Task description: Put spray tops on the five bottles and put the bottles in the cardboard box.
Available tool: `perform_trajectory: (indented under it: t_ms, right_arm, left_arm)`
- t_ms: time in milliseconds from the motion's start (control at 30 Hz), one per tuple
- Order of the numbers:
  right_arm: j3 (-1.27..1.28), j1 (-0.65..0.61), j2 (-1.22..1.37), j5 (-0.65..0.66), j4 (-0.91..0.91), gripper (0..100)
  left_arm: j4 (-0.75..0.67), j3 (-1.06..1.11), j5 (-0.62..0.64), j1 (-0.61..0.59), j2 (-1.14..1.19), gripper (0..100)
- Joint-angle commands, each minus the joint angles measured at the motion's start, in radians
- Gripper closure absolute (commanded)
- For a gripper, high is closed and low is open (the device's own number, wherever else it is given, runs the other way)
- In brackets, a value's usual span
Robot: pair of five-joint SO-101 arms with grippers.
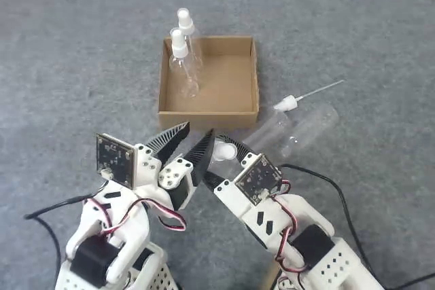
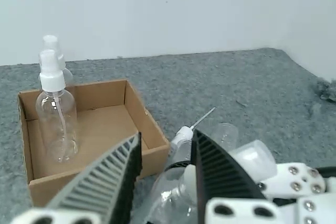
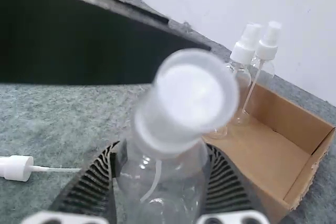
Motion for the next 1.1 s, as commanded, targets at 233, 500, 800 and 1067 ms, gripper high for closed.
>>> perform_trajectory:
  t_ms: [233, 500, 800, 1067]
  right_arm:
    - [-0.006, 0.056, -0.022, 0.02, -0.03, 99.1]
    - [-0.005, 0.067, -0.022, 0.02, -0.022, 99.1]
    - [0.02, 0.067, -0.022, 0.02, -0.03, 99.1]
    - [0.02, 0.067, -0.022, 0.017, -0.03, 99.1]
  left_arm:
    - [0.012, -0.084, -0.011, -0.127, -0.006, 85]
    - [0.035, -0.14, -0.011, -0.338, -0.006, 85]
    - [0.071, -0.102, -0.006, -0.652, -0.008, 85]
    - [0.06, 0.065, -0.005, -0.795, -0.008, 85]
